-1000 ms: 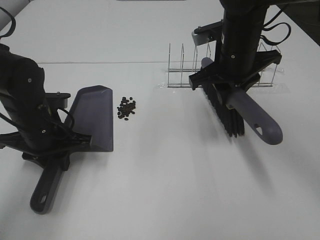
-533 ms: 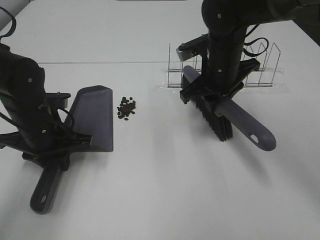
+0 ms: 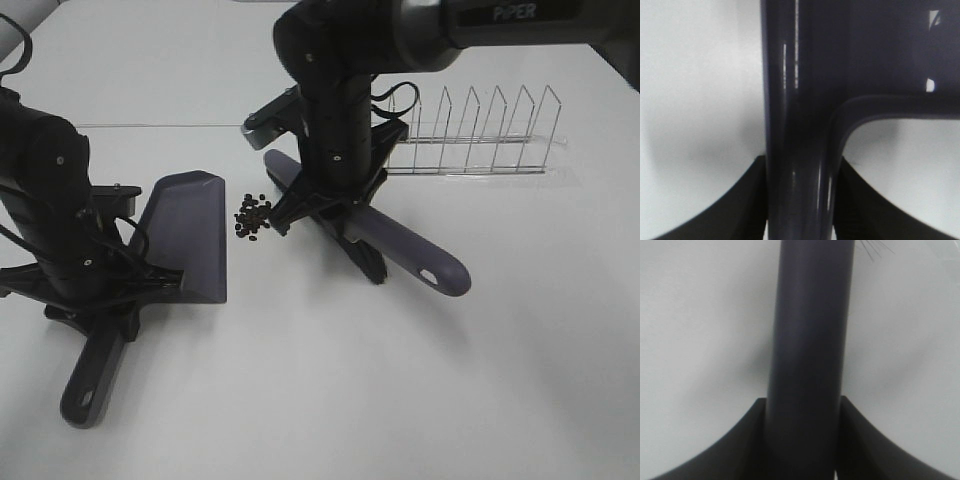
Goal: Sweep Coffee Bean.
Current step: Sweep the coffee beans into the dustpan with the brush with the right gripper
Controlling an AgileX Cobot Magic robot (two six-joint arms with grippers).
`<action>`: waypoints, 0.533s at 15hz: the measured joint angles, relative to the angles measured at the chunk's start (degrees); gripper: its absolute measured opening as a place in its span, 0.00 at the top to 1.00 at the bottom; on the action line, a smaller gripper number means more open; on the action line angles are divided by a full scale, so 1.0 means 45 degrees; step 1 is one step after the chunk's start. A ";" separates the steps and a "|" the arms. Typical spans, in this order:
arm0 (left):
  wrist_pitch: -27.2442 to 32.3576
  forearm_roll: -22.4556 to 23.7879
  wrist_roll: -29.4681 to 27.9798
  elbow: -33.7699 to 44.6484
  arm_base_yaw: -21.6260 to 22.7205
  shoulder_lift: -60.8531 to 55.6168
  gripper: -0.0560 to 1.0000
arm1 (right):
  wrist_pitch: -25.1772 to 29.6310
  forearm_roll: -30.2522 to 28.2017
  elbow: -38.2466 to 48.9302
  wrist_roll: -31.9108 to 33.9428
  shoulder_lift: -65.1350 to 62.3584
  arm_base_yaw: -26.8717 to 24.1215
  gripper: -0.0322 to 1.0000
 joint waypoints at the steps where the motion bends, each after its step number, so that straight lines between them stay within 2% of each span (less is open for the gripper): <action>1: 0.0000 0.0000 0.0000 0.0000 0.0000 0.0000 0.62 | 0.0229 0.0115 -0.0535 -0.0025 0.0306 0.0293 0.60; 2: 0.0000 0.0000 0.0000 0.0000 0.0000 0.0000 0.62 | 0.0318 0.0357 -0.1019 -0.0140 0.0547 0.0497 0.60; 5: 0.0000 0.0000 0.0000 0.0000 0.0000 0.0000 0.62 | 0.0407 0.2330 -0.2101 -0.0573 0.0853 0.0904 0.60; 8: 0.0000 0.0000 0.0000 0.0000 0.0000 0.0000 0.62 | 0.0484 0.3145 -0.2763 -0.0573 0.0891 0.0904 0.60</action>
